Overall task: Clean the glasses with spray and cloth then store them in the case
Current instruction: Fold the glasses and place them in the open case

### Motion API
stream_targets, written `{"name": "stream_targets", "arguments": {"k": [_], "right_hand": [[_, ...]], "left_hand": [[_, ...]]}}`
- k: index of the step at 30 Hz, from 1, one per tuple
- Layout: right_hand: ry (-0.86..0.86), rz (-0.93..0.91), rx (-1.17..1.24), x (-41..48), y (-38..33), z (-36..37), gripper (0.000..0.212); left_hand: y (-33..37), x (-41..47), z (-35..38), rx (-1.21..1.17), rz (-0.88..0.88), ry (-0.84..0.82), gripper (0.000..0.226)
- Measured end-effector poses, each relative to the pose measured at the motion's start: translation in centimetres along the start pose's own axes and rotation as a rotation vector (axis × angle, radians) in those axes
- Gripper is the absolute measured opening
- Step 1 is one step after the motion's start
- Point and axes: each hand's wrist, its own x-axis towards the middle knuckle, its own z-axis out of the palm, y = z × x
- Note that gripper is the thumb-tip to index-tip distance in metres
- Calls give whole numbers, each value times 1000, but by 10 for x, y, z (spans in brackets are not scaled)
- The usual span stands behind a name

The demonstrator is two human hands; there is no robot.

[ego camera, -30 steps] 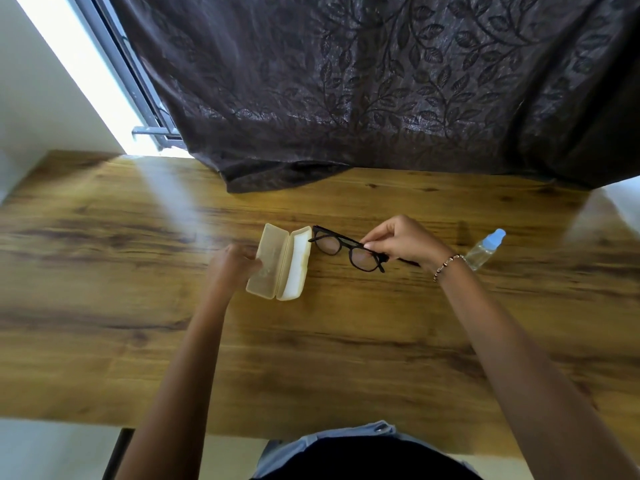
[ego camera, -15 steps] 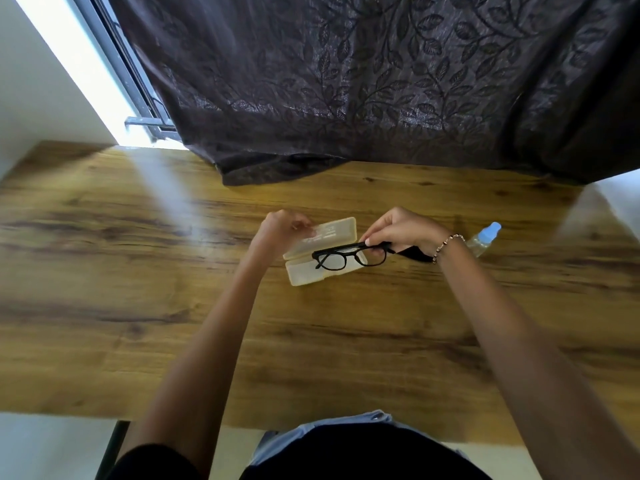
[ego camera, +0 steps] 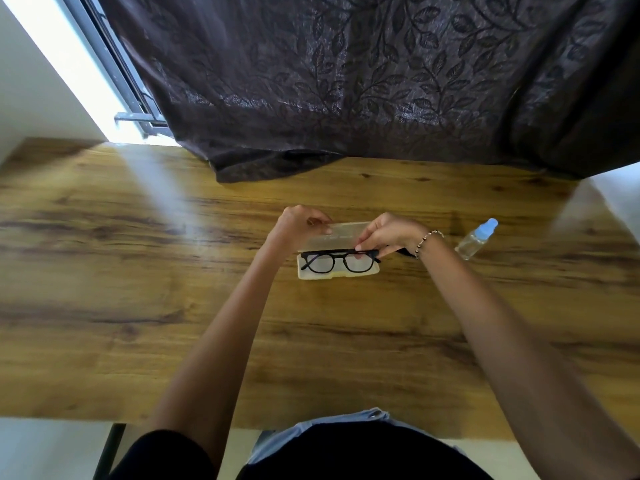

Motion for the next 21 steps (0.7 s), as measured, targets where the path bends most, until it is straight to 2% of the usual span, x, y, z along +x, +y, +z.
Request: {"name": "stream_targets", "arguments": {"k": [8,14,18,21], "right_hand": [[167,-94,-232,5,2,10,11],[181,-207,-399,5,7,12,6],[144,-216,-413,5,6,11,15],[144,-208,-400,6,6,11,12]], "left_hand": [[2,2,5,-17,24,49,26],[3,2,10,-14,32,140,19],[3,1,13,-20,55,206,17],[1,-1,16,-15,89,240,17]]}}
